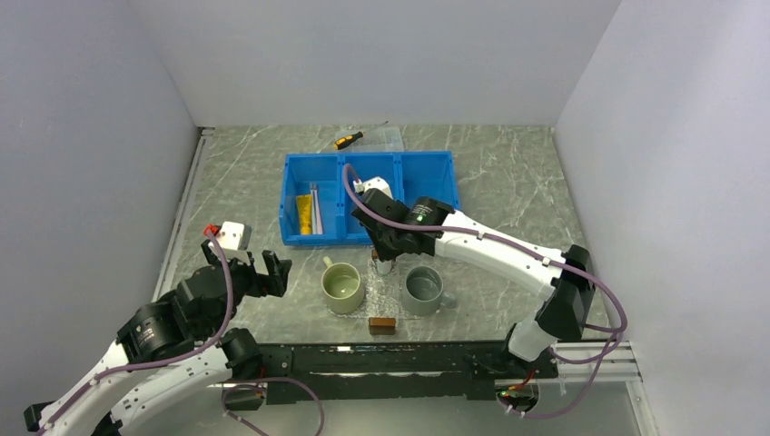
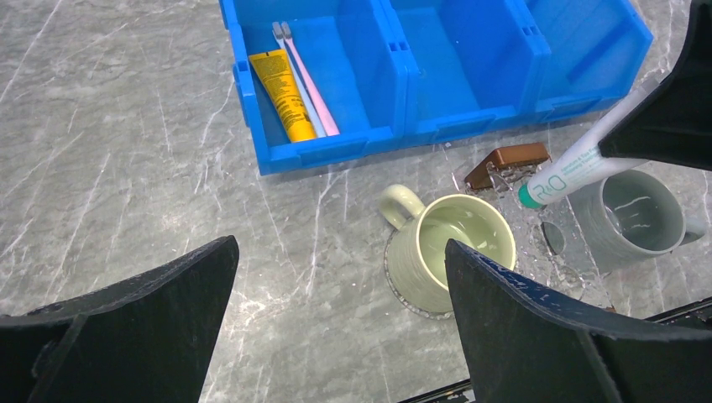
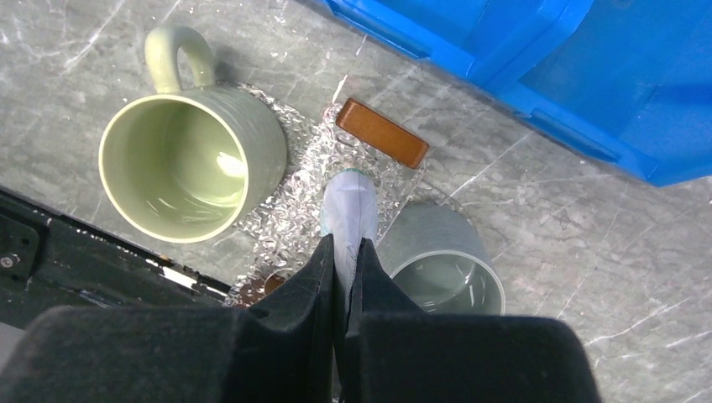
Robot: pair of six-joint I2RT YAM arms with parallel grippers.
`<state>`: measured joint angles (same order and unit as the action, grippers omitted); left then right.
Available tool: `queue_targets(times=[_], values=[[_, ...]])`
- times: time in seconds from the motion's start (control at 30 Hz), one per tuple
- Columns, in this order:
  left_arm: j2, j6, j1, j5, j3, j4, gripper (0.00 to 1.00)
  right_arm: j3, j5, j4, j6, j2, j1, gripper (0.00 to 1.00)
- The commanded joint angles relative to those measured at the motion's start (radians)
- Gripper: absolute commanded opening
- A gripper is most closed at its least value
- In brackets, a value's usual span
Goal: Prepare toiletry sets of a toothbrush and toothpaste on the tray
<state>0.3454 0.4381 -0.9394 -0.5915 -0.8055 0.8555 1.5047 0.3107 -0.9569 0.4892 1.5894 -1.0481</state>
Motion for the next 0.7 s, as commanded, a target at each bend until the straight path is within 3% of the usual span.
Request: queue_targets(times=[0.0,0.67], values=[[0.014,-0.011,0.005,-0.001,-0.002,-0.019,0.99,-0.017,0.034,0.062,-0.002,-0.003,-0.002,0.00],[0.037,-0.012,0.006,0.001,-0.004,-0.015,0.99,-0.126,0.028,0.155,0.026,-0.007,-0.001,0.00]])
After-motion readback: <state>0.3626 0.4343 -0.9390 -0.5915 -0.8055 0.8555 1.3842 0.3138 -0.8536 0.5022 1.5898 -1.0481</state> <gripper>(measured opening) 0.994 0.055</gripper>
